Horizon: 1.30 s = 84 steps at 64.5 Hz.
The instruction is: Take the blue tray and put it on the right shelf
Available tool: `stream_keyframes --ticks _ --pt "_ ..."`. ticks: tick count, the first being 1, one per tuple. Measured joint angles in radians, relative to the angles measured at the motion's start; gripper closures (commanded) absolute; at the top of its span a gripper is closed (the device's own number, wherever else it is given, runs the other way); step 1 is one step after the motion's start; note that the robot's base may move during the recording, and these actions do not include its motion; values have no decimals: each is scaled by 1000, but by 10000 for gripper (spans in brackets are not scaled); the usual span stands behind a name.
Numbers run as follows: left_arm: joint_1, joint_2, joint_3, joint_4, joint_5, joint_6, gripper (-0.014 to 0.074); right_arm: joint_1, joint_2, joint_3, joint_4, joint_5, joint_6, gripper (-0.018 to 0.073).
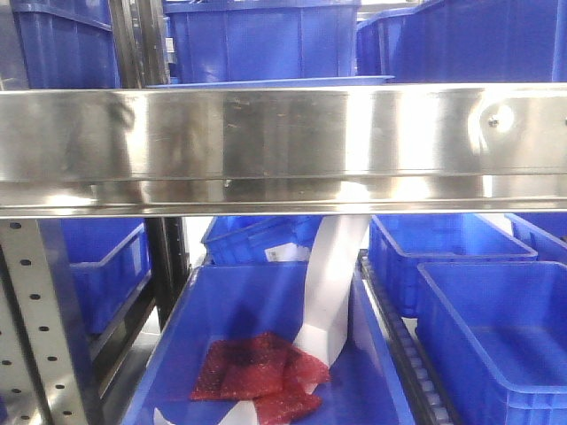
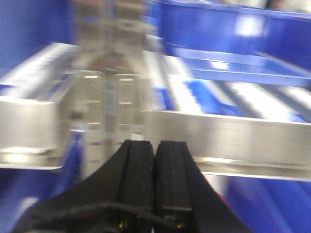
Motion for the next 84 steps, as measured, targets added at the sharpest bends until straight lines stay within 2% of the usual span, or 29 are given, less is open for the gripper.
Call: stream_keyframes --ticks 5,9,19,24,29,84 --pt "56 -49 92 -19 -61 15 645 0 0 0 0 0 0 504" --pt "74 -76 170 -27 -110 19 645 0 0 0 0 0 0 504" --pt "76 -81 382 -31 -298 23 645 0 0 0 0 -2 0 504" --pt "76 -81 424 -31 -386 23 645 0 0 0 0 -2 0 504" --pt "76 -81 423 -33 -425 25 645 0 0 0 0 -2 0 504" --pt "76 -81 423 -33 -459 25 645 0 0 0 -5 6 0 504"
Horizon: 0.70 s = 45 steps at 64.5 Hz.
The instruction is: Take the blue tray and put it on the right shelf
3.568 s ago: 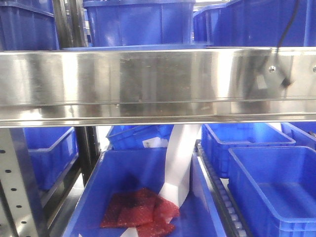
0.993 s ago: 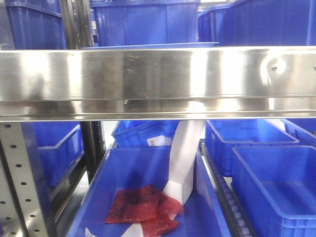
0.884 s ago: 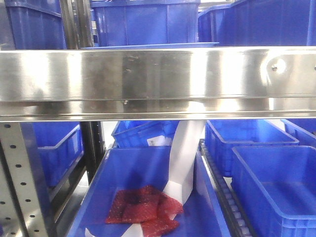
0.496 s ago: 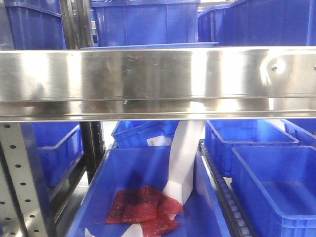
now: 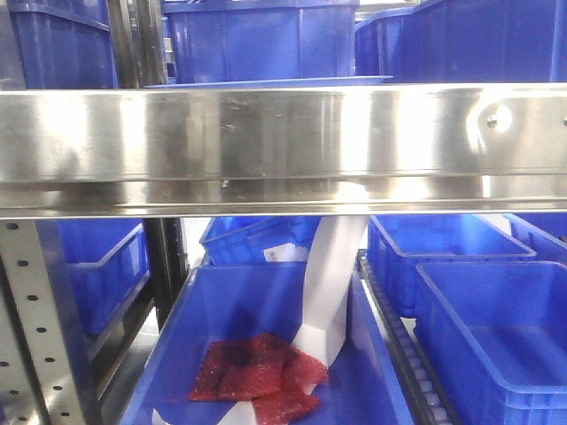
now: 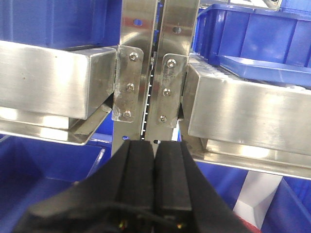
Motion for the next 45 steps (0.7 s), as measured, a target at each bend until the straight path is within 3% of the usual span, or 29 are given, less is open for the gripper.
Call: stream_keyframes --ticks 8,25,45 --pt "0 0 0 0 0 0 645 -39 0 11 -9 0 0 504" --pt "0 0 0 0 0 0 645 -274 -20 172 50 -130 -29 504" --pt "0 0 0 0 0 0 645 -315 -184 425 94 -253 -136 504"
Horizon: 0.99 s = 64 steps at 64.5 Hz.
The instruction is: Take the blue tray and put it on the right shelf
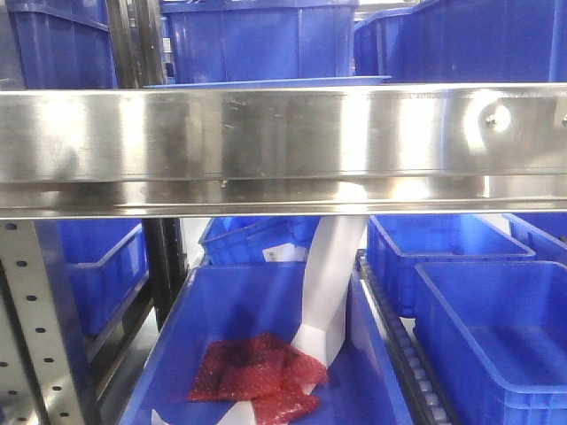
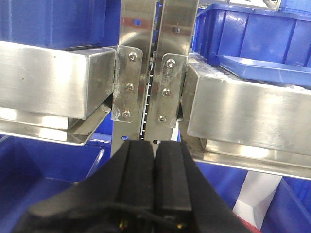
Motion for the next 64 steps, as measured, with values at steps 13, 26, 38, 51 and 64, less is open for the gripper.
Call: stream_keyframes --ticks 13,26,38,51,64 --pt "0 0 0 0 0 1 645 0 -50 40 0 2 -4 504" --pt "0 0 0 0 0 1 645 0 -52 40 0 2 -4 504" --pt "0 0 0 0 0 1 645 0 -52 40 0 2 -4 504" --pt "0 0 0 0 0 1 645 0 -52 40 0 2 -6 504" --pt "0 0 0 0 0 1 645 0 -52 40 0 2 -6 504"
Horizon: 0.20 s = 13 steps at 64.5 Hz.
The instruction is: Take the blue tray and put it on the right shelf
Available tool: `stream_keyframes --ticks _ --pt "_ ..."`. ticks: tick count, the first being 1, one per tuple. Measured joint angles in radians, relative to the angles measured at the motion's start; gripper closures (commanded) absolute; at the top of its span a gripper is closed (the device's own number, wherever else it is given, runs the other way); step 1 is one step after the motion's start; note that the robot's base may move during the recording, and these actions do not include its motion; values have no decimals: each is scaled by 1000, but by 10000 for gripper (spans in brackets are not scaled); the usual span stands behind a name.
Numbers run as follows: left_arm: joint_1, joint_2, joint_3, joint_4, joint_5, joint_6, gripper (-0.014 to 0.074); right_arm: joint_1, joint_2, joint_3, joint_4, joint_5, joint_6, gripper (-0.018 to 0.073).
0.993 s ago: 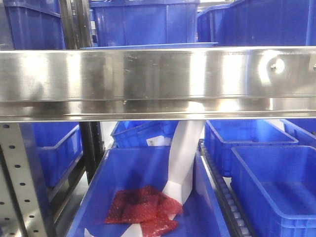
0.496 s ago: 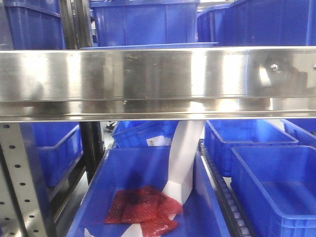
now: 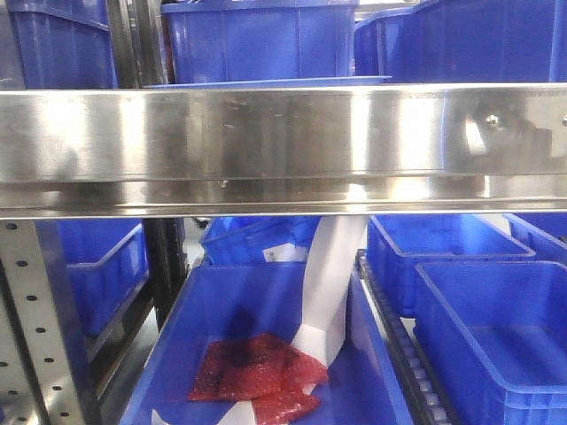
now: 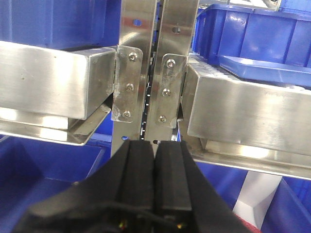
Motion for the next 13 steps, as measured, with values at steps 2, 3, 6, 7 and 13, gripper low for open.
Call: stream_keyframes --ticks 2,3,6,7,13 --pt "0 0 0 0 0 0 645 0 0 0 0 0 0 504" --pt "0 0 0 0 0 0 645 0 0 0 0 0 0 504" --pt "0 0 0 0 0 0 645 0 0 0 0 0 0 504" --pt "0 0 0 0 0 0 645 0 0 0 0 0 0 504" --pt "0 0 0 0 0 0 645 0 0 0 0 0 0 504"
